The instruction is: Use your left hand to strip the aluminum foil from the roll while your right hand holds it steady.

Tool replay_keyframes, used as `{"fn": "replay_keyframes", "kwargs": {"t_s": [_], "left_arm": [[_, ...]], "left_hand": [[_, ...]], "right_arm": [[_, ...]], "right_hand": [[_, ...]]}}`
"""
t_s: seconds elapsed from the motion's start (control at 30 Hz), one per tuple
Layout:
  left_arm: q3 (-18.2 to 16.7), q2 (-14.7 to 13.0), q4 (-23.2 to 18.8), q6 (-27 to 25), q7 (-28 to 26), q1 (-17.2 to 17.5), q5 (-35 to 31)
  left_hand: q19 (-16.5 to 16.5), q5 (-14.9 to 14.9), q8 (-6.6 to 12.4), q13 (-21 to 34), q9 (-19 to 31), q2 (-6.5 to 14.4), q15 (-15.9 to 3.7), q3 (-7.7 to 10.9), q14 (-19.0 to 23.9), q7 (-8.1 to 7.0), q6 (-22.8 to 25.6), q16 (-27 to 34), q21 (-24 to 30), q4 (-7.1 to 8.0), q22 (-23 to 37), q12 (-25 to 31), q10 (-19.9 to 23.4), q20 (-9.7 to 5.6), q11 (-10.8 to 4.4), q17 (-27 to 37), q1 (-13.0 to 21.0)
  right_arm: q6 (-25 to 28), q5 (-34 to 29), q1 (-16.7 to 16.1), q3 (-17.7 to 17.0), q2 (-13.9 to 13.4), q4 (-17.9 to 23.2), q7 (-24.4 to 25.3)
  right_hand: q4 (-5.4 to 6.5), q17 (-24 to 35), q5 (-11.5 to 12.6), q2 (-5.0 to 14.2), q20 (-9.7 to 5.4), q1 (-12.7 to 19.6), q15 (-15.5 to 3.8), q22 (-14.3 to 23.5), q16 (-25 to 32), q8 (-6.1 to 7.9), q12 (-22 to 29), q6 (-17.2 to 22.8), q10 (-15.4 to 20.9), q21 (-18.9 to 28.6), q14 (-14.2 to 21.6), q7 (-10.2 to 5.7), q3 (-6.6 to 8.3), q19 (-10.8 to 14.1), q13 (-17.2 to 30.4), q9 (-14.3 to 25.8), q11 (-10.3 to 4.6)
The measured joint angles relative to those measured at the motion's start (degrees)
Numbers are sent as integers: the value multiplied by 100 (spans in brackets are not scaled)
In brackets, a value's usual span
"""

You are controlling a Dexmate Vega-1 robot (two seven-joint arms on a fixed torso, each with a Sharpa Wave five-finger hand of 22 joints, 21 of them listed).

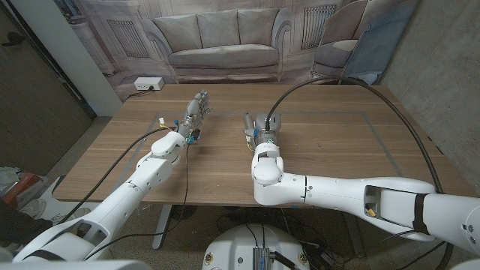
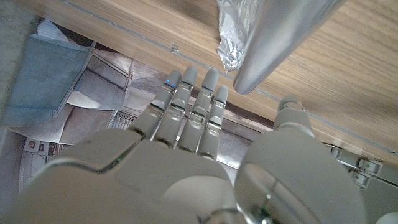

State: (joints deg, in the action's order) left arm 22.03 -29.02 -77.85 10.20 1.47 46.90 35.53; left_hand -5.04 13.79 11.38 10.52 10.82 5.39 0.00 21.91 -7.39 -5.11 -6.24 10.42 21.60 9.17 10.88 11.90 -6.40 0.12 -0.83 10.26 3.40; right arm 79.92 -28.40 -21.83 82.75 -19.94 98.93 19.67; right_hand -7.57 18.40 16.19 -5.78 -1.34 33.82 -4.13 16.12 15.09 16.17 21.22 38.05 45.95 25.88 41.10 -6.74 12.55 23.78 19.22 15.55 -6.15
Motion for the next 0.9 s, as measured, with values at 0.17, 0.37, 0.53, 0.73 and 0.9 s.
{"fn": "replay_keyframes", "kwargs": {"t_s": [0.17,0.37,0.53,0.73,0.9], "left_arm": [[8,15,29,0,10,-11,1],[19,36,91,-1,35,-56,1],[21,47,122,-1,48,-75,1],[23,62,171,0,65,-99,1],[23,69,210,1,80,-117,1]], "left_hand": [[0,0,0,0,0,0,0,0,0,0,0,0,0,0,20,-24,0,0,0,0,0],[0,0,0,0,0,0,0,0,0,0,0,0,0,0,20,-24,0,0,0,0,0],[0,0,0,0,-1,0,-31,0,-31,0,0,0,0,0,20,-23,0,0,0,0,0],[0,0,0,0,-1,0,-31,0,-31,0,0,0,-22,0,19,-23,0,0,0,0,0],[0,0,0,0,-1,0,-31,0,-31,0,0,0,-22,0,19,-23,0,0,0,0,0]], "right_arm": [[2,149,21,41,67,-119,127],[4,271,46,90,154,-281,224],[6,321,54,116,217,-403,282],[7,344,82,171,343,-623,305],[7,368,126,236,431,-784,307]], "right_hand": [[-26,125,44,-44,3,44,-16,0,54,103,158,44,-41,42,16,0,-70,-42,178,97,-41],[-9,237,122,-106,-9,106,5,22,82,166,290,44,-84,42,36,0,-149,-71,389,209,-84],[-17,325,162,-95,-9,160,5,26,104,271,403,46,-113,44,36,-2,-204,-70,560,297,-114],[-1,416,213,-74,-8,182,-16,26,147,377,533,129,-145,87,99,-24,-252,-70,729,392,-142],[47,492,247,-51,-8,205,-6,44,175,442,632,143,-156,108,132,-10,-300,-70,859,452,-134]]}}
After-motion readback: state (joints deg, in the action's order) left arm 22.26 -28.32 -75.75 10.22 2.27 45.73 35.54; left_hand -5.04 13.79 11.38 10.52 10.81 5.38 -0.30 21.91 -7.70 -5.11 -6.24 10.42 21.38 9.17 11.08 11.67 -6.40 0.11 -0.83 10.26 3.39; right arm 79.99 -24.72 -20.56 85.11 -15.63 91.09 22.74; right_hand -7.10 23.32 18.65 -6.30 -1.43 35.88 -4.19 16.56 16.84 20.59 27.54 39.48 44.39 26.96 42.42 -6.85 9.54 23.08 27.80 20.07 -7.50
